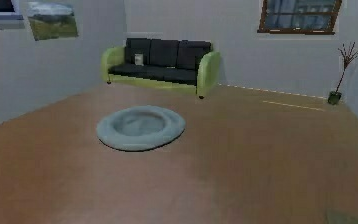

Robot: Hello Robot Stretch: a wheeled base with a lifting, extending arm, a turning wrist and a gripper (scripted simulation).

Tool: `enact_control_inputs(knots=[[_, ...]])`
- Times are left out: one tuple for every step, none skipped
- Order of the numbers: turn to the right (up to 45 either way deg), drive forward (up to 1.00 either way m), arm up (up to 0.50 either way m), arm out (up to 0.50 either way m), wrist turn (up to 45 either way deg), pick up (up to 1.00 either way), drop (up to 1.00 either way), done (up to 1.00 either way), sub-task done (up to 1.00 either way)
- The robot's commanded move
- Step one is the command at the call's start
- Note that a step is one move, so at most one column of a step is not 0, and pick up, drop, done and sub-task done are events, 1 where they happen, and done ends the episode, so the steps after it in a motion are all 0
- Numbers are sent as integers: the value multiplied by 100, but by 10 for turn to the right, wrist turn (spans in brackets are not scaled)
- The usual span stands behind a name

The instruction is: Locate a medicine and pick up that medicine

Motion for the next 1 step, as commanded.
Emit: enact_control_inputs(knots=[[-450, 0, 0, 0, 0, 0, 0, 0, 0]])
